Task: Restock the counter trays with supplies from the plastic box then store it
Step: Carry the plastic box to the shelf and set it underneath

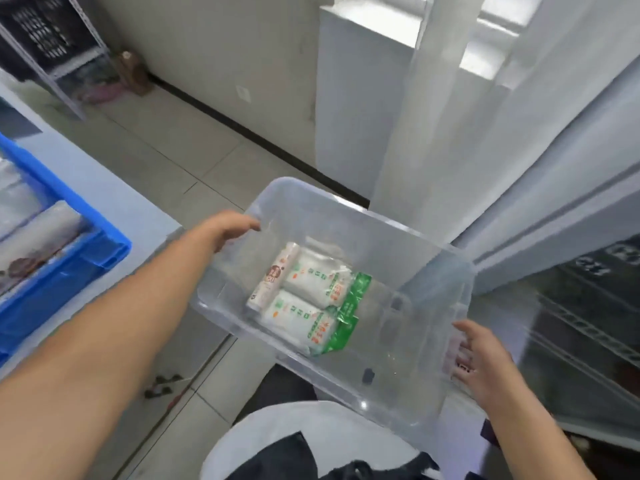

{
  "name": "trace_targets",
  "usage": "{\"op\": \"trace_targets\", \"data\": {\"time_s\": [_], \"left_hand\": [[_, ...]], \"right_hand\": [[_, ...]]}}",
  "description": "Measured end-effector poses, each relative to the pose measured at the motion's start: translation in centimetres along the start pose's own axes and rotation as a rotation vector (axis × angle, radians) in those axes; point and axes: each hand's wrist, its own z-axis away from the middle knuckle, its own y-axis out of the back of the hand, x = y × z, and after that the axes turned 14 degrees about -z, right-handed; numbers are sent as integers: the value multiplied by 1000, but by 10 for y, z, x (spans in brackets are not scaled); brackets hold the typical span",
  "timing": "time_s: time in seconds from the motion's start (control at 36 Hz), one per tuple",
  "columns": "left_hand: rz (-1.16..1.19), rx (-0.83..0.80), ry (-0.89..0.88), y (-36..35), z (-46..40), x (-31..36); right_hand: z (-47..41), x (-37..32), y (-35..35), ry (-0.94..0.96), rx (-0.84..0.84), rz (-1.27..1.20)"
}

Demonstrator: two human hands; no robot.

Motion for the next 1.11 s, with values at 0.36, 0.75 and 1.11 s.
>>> {"op": "trace_targets", "data": {"time_s": [0.36,0.75,1.11], "left_hand": [[2,16,-127,152,-161,134],[239,136,287,302,-268,139],[690,292,399,472,-326,31]], "right_hand": [[-46,-81,-151,20,-92,-135],[-221,-231,-397,-114,-321,130],[-257,-337,-723,4,-575,457]]}}
